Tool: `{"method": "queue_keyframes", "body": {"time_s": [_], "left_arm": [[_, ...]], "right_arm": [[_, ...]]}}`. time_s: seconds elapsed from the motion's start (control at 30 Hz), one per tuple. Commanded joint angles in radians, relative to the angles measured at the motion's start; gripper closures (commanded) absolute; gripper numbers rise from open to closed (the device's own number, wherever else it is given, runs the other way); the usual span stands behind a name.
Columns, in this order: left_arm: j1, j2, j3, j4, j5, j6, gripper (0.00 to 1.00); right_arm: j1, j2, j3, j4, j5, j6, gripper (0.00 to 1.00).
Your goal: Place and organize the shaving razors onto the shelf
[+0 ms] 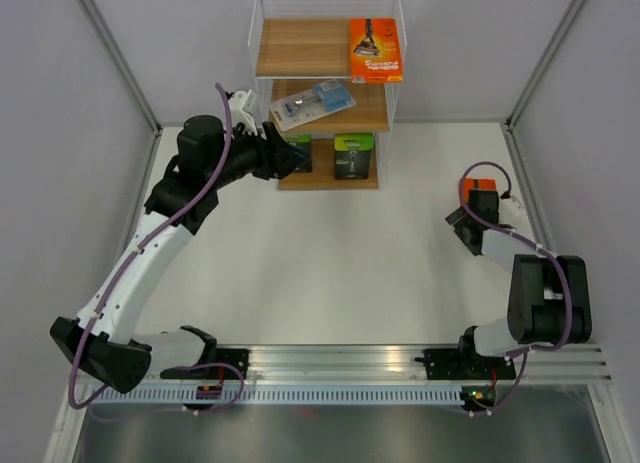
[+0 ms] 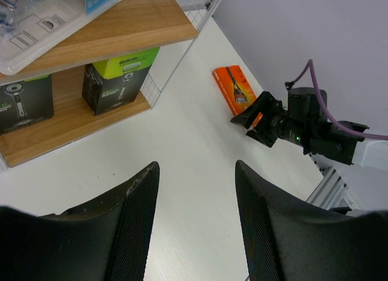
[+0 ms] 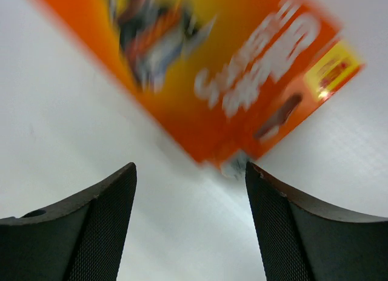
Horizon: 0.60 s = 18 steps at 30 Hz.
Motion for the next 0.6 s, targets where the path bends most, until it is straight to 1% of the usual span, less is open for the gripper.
{"method": "queue_keyframes", "body": {"time_s": [0.0,0.03,0.07,0.1,0.13,0.17,0.23,0.27,0.33,0.37,0.4,0.43,0.47,0.5,0.53,0.57], "left_arm": [[-0.003,-0.038,-0.03,-0.011,0.035,0.013,0.41],[-0.003,-0.043,-0.036,-0.011,0.038,0.013,0.41],[-0.003,-0.054,-0.043,-0.014,0.041,0.014,0.41],[-0.003,-0.06,-0.049,-0.017,0.041,0.016,0.41],[-0.003,-0.066,-0.053,-0.021,0.046,0.016,0.41],[-0.003,-0.078,-0.058,-0.022,0.047,0.016,0.41],[-0.003,-0.094,-0.079,-0.022,0.05,0.011,0.41],[-0.003,-0.101,-0.089,-0.022,0.052,0.01,0.41],[-0.003,-0.121,-0.116,-0.022,0.052,0.003,0.41],[-0.003,-0.126,-0.125,-0.022,0.052,0.002,0.41],[-0.003,-0.138,-0.142,-0.022,0.049,0.0,0.41],[-0.003,-0.143,-0.148,-0.022,0.047,-0.001,0.41],[-0.003,-0.146,-0.158,-0.022,0.047,0.0,0.41],[-0.003,-0.155,-0.159,-0.025,0.047,0.002,0.41],[-0.001,-0.161,-0.161,-0.027,0.043,0.003,0.41],[-0.001,-0.164,-0.161,-0.028,0.041,0.005,0.41]], "right_arm": [[0.114,-0.016,-0.003,-0.141,-0.093,0.161,0.21],[0.116,-0.039,0.031,-0.161,-0.085,0.152,0.17],[0.117,-0.095,0.052,-0.188,-0.07,0.134,0.15],[0.113,-0.125,0.103,-0.263,-0.02,0.093,0.13],[0.104,-0.159,0.123,-0.288,-0.007,0.068,0.09],[0.095,-0.214,0.14,-0.308,-0.007,0.039,0.08],[0.039,-0.268,0.166,-0.357,-0.041,-0.024,0.06],[-0.009,-0.286,0.166,-0.374,-0.047,-0.029,0.06],[-0.069,-0.337,0.125,-0.383,-0.084,-0.021,0.07],[-0.129,-0.352,0.097,-0.376,-0.105,-0.007,0.07],[-0.157,-0.375,0.038,-0.344,-0.151,0.012,0.09],[-0.191,-0.392,0.005,-0.327,-0.16,0.063,0.12],[-0.194,-0.407,-0.029,-0.273,-0.173,0.095,0.13],[-0.194,-0.441,-0.097,-0.242,-0.179,0.12,0.17],[-0.194,-0.456,-0.133,-0.21,-0.18,0.153,0.17],[-0.194,-0.47,-0.167,-0.177,-0.179,0.216,0.19]]}}
